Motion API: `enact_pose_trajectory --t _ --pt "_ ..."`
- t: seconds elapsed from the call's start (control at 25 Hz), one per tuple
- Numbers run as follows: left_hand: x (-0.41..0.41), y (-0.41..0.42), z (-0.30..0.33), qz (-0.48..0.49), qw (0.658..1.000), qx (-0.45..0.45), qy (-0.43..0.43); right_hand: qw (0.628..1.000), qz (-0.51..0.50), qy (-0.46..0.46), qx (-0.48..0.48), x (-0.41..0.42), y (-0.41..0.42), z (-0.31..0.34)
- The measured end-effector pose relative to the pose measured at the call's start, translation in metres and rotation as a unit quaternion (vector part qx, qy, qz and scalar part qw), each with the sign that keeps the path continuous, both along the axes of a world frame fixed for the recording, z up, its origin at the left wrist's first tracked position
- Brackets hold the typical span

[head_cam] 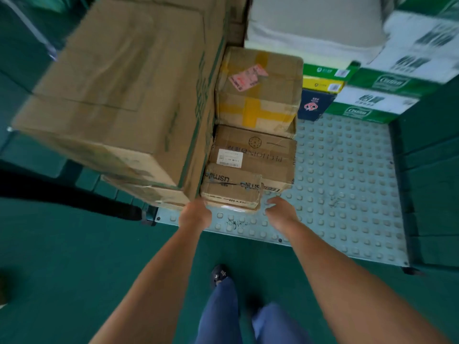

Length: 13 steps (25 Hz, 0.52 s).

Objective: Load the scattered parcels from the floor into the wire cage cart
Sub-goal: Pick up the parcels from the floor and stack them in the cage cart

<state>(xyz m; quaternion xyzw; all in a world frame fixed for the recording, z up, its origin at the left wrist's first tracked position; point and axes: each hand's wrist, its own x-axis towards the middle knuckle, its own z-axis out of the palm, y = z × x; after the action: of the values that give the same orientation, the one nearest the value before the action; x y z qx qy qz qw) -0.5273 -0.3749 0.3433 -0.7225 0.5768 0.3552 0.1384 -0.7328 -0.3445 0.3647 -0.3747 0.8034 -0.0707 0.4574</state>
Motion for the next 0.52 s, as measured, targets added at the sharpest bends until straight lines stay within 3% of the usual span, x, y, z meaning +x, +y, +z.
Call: enact_pose_trajectory --t 0.16,0.36,0.52 --pt "0.012 0.056 0.064 0.075 0.997 -0.009 0.014 0.997 0.080 -0.004 -0.013 0.009 0.034 0.045" --pt "0.035 0.164 0.130 0.140 0.990 -0.004 -0.035 0.973 0.228 -0.014 -0.022 0.029 0.082 0.091" --pt "0.068 0.264 0.164 0.278 0.960 -0.037 -0.024 0.946 0.322 -0.009 -0.041 0.077 0.121 0.102"
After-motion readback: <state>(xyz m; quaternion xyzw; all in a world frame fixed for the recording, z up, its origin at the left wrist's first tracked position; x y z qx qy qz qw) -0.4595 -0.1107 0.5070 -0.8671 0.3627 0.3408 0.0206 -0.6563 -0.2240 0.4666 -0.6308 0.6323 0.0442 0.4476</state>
